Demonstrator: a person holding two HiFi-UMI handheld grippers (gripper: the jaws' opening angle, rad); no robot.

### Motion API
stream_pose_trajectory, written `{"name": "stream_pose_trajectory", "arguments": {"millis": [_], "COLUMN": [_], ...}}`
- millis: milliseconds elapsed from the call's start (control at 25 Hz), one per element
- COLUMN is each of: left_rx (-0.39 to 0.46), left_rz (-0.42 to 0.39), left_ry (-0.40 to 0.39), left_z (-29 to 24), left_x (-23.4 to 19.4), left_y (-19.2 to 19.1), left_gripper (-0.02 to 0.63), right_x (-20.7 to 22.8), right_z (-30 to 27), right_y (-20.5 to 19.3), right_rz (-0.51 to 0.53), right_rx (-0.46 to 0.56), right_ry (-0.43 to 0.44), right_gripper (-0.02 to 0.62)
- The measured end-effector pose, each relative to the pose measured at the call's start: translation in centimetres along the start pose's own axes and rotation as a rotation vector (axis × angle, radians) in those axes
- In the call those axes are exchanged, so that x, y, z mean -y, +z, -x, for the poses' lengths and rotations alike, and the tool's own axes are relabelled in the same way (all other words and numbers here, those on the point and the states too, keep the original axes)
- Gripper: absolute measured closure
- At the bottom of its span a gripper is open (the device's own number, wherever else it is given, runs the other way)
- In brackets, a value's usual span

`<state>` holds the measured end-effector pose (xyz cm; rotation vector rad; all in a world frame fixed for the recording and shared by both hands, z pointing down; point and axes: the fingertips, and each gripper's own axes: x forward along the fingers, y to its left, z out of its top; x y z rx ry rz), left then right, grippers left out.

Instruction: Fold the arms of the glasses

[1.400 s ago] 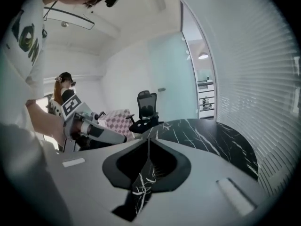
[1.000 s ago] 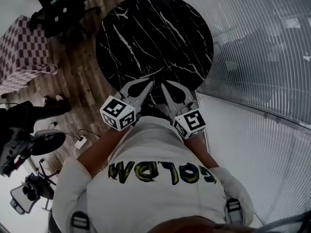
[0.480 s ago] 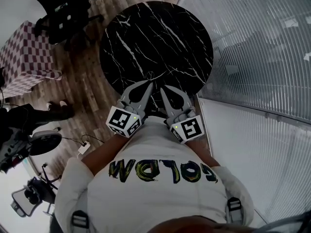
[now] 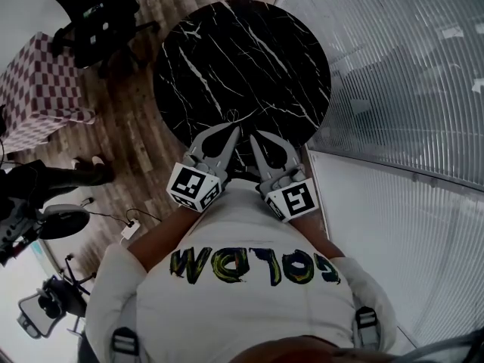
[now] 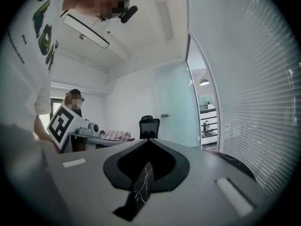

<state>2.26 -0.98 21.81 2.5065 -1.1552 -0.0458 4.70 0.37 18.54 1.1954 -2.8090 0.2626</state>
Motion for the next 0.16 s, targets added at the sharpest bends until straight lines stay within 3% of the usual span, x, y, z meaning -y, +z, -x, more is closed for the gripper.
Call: {"name": "stream_pose_trajectory", "arguments": {"millis": [160], "left_rx": [-0.001], "left_rz": [0.0], "left_ry": [0.008], "left_z": [-0.06], "left_x": [-0.23], "left_y": [0.19], "left_gripper": [0.603], "right_x": [0.31], "right_z": [-0.06], "right_y": [0.08], "right_rz": [0.011], "right_rx": [-0.002], "right_ry": [0.005], "right_gripper": [0.592]}}
